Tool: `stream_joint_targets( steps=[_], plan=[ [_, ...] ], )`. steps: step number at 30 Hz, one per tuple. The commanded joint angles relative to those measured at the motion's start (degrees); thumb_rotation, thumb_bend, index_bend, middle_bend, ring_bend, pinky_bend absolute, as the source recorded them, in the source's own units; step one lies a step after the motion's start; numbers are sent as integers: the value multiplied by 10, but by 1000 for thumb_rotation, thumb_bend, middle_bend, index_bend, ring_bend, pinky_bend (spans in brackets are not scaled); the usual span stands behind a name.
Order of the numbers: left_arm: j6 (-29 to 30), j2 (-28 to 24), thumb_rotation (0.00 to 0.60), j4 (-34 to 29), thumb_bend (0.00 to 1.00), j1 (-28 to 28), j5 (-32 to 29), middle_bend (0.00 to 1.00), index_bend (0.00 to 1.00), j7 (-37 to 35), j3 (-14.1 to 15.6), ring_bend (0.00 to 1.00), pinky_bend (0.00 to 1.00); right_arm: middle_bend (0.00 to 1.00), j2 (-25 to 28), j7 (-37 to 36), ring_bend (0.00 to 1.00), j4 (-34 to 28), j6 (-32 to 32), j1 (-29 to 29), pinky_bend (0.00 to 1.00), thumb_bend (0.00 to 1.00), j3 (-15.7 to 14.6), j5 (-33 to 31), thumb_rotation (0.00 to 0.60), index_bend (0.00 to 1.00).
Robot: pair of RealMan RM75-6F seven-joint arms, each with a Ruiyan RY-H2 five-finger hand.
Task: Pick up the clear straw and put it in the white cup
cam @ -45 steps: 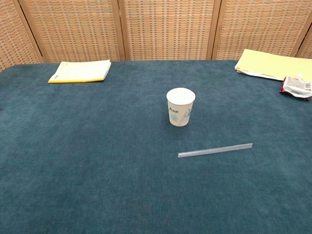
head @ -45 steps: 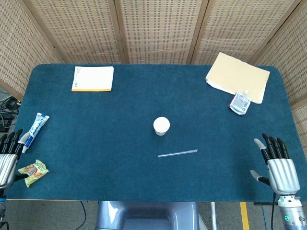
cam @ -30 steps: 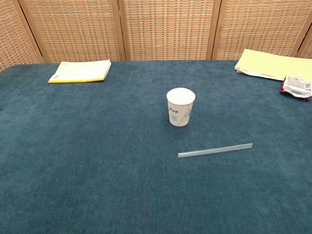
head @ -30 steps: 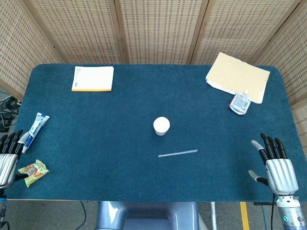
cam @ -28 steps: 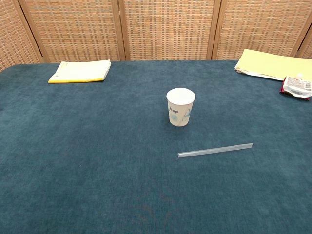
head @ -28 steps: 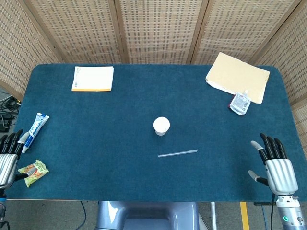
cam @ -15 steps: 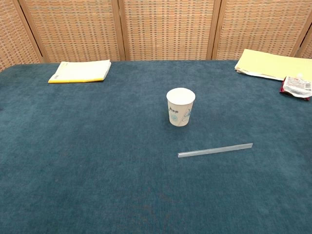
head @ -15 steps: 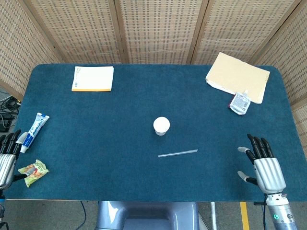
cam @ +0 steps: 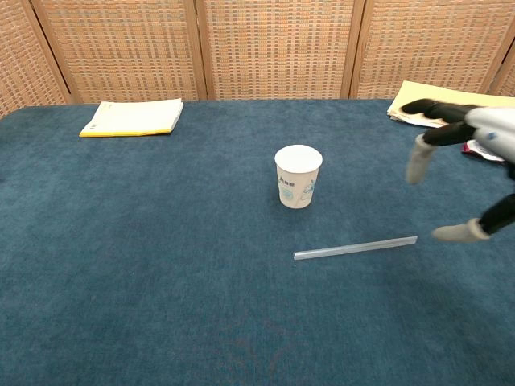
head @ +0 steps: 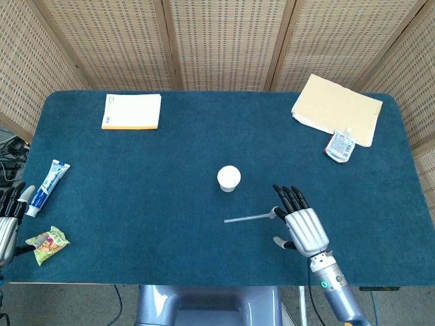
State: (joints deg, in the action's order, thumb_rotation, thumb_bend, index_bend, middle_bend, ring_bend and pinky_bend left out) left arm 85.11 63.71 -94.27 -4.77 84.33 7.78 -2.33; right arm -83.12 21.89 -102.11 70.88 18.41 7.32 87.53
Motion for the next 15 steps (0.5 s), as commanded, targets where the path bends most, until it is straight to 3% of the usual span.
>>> stream_joint_targets(
  steps=[1, 8, 10, 15],
  plan=[
    [-2, 0, 600, 1, 89, -1, 0, 0, 0, -3, 0, 0, 0, 98, -43, 39, 0, 6, -37, 31, 0, 404, 15, -39, 600, 498],
    [-6, 0, 600, 5, 89, -2, 0, 0, 0, -12, 1, 0, 0, 80, -112, 77, 0, 39, -73, 71, 0, 437, 38, -104, 600, 472],
    [-9, 0, 600, 8, 89, -3, -4, 0, 0, -17, 0, 0, 0, 77, -142, 92, 0, 75, -101, 97, 0, 446, 58, -147, 600, 466],
    [-16, 1, 600, 12, 90, -4, -9, 0, 0, -21, -1, 0, 0, 79, -167, 104, 0, 116, -120, 123, 0, 463, 75, -199, 600, 462]
  ],
)
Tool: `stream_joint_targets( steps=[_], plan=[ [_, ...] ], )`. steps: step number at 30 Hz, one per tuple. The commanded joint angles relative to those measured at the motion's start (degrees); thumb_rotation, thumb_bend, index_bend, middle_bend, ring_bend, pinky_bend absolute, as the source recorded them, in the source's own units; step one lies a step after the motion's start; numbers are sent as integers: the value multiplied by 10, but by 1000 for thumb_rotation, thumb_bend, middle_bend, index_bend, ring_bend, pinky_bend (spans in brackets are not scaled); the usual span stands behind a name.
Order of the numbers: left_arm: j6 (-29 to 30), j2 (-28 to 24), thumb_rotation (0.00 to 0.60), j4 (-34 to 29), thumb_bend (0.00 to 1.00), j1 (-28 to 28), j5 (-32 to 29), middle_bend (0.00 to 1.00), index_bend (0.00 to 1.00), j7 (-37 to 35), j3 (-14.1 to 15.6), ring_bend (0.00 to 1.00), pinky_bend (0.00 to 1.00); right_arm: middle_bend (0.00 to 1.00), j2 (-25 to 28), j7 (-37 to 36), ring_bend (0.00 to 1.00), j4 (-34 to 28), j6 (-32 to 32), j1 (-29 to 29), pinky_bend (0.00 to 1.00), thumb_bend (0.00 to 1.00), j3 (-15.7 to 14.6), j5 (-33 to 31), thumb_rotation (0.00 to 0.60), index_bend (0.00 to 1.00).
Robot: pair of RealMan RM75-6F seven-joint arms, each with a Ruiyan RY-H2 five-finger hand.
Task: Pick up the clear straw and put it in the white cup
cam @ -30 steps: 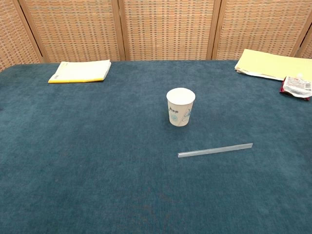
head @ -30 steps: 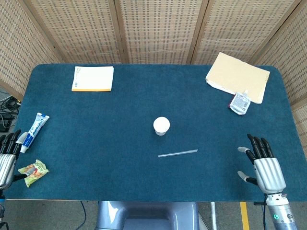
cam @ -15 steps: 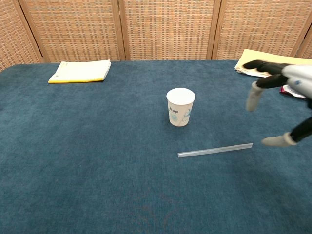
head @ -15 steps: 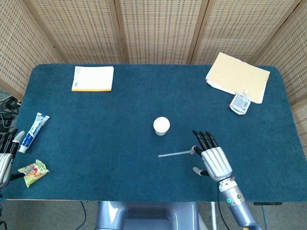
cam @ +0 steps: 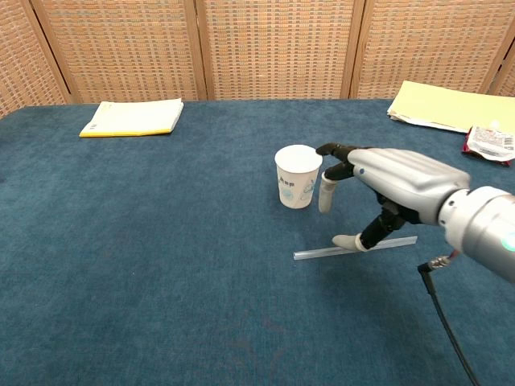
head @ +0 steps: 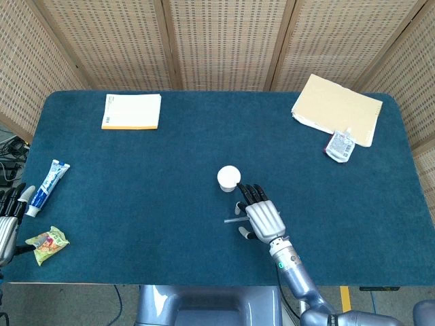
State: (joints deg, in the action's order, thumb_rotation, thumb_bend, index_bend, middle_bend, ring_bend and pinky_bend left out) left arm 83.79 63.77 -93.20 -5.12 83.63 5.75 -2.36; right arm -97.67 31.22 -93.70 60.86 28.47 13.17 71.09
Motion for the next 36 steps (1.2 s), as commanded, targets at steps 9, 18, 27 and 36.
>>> stream_joint_targets(
  steps=[9, 18, 27, 36],
  plan=[
    [-19, 7, 600, 9, 89, -7, -13, 0, 0, 3, -2, 0, 0, 109, -45, -12, 0, 83, -28, 52, 0, 502, 22, -63, 600, 501],
    [-30, 12, 600, 14, 89, -12, -19, 0, 0, 7, -1, 0, 0, 126, -56, -31, 1, 111, -31, 63, 0, 502, 12, -71, 600, 518],
    [-31, 13, 600, 15, 90, -13, -20, 0, 0, 9, -1, 0, 0, 132, -51, -38, 7, 96, -18, 71, 0, 503, 11, -70, 600, 524],
    [-24, 10, 600, 11, 89, -11, -17, 0, 0, 5, -1, 0, 0, 131, -43, -22, 15, 64, 4, 79, 0, 503, 9, -61, 600, 520]
  ],
)
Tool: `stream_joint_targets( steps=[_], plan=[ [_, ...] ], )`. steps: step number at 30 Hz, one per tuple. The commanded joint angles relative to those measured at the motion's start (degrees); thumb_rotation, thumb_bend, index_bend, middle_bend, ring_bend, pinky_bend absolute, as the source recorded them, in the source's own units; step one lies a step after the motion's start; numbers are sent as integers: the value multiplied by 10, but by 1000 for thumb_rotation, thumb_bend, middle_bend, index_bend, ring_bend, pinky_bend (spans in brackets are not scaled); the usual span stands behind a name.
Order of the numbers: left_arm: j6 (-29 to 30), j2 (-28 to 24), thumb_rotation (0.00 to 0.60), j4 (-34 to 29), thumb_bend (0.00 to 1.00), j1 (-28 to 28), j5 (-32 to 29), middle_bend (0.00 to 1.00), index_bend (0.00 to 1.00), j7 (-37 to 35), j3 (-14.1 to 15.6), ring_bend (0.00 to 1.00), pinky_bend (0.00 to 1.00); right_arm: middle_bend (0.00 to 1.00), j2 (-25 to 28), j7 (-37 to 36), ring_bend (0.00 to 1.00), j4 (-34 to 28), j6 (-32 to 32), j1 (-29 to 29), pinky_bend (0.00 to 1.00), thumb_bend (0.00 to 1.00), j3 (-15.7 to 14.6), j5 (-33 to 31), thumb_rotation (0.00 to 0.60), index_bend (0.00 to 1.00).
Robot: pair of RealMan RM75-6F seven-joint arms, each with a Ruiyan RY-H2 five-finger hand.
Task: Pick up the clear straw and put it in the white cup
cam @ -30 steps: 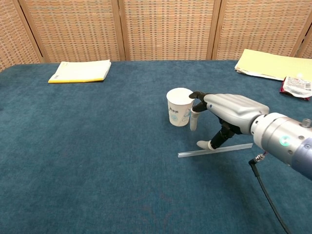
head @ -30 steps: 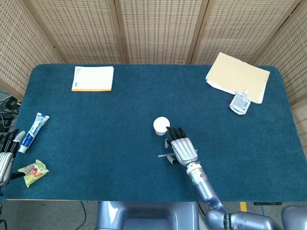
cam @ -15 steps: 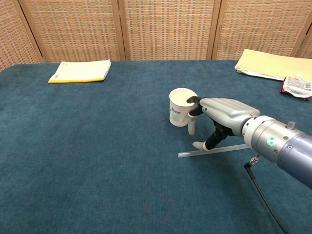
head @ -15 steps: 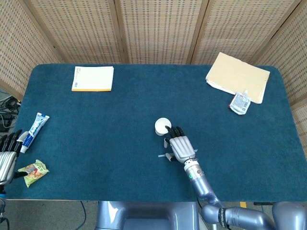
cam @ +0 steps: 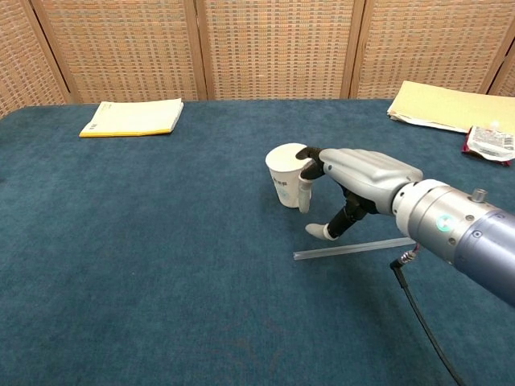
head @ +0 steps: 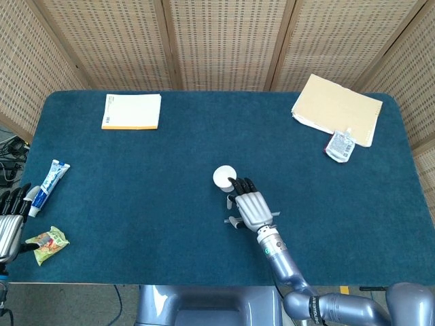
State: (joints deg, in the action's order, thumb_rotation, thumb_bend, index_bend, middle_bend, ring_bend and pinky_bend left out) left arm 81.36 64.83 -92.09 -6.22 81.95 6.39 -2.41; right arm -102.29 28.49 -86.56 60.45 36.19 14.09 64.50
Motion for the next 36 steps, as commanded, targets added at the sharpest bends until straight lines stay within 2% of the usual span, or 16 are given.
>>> stream_joint_targets(
  steps=[1, 6, 15, 21, 36],
  plan=[
    [2, -1, 600, 0, 89, 1, 0, 0, 0, -3, 0, 0, 0, 131, 8, 10, 16, -17, 19, 3, 0, 503, 4, 11, 600, 519],
    [2, -2, 600, 0, 89, 1, 2, 0, 0, -4, 1, 0, 0, 132, 31, 24, 18, -44, 37, -2, 0, 502, 7, 4, 600, 519],
    [0, -1, 600, -3, 89, 0, 3, 0, 0, 3, 3, 0, 0, 132, 49, 22, 18, -33, 35, -9, 0, 503, -1, -30, 600, 516],
    [1, 0, 600, -5, 90, -1, 6, 0, 0, 10, 4, 0, 0, 132, 40, 10, 19, -8, 28, -11, 0, 503, -16, -38, 600, 516],
    [-5, 1, 600, -3, 90, -2, 2, 0, 0, 8, 5, 0, 0, 144, 13, -10, 26, 32, 14, -3, 0, 503, -26, -46, 600, 528]
  ],
)
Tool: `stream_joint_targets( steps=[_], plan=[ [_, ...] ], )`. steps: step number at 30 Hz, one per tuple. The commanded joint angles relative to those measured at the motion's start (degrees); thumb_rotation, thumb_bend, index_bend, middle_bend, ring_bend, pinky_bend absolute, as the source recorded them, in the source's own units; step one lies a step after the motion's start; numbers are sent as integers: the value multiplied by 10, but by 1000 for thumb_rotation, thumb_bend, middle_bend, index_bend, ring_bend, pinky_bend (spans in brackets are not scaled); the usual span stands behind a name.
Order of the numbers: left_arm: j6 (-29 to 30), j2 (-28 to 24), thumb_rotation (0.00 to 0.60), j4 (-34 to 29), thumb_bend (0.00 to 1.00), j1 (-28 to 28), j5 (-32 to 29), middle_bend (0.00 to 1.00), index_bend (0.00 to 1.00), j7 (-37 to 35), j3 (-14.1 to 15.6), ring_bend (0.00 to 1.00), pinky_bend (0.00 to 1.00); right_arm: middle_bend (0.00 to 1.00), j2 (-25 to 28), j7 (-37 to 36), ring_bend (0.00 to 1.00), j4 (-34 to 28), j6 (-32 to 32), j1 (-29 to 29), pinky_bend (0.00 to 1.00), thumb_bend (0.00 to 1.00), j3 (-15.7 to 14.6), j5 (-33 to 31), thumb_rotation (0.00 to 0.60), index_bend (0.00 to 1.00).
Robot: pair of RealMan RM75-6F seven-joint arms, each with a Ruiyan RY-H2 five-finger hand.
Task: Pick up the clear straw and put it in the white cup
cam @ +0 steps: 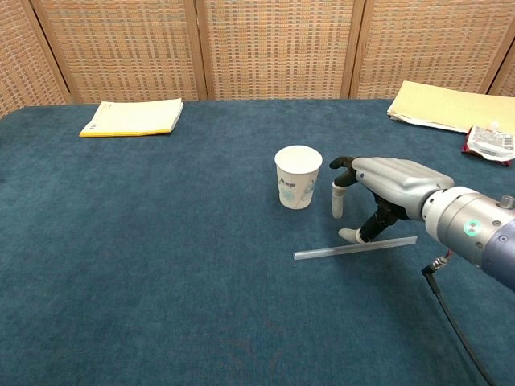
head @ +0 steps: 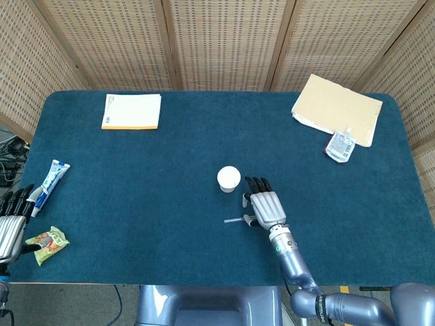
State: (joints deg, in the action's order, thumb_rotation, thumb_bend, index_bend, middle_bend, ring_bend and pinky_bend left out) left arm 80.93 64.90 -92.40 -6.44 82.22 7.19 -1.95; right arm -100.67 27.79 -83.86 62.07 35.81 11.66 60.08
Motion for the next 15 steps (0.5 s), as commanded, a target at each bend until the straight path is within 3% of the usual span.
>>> stream_joint_targets(
  steps=[1, 15],
  plan=[
    [-2, 0, 600, 0, 90, 0, -1, 0, 0, 0, 0, 0, 0, 145, -5, -5, 26, 9, -4, 1, 0, 503, -2, -3, 600, 529],
    [-7, 2, 600, 2, 91, -3, -3, 0, 0, 4, 1, 0, 0, 155, -3, -11, 28, 16, -8, 1, 0, 505, -5, -5, 600, 539]
  ],
)
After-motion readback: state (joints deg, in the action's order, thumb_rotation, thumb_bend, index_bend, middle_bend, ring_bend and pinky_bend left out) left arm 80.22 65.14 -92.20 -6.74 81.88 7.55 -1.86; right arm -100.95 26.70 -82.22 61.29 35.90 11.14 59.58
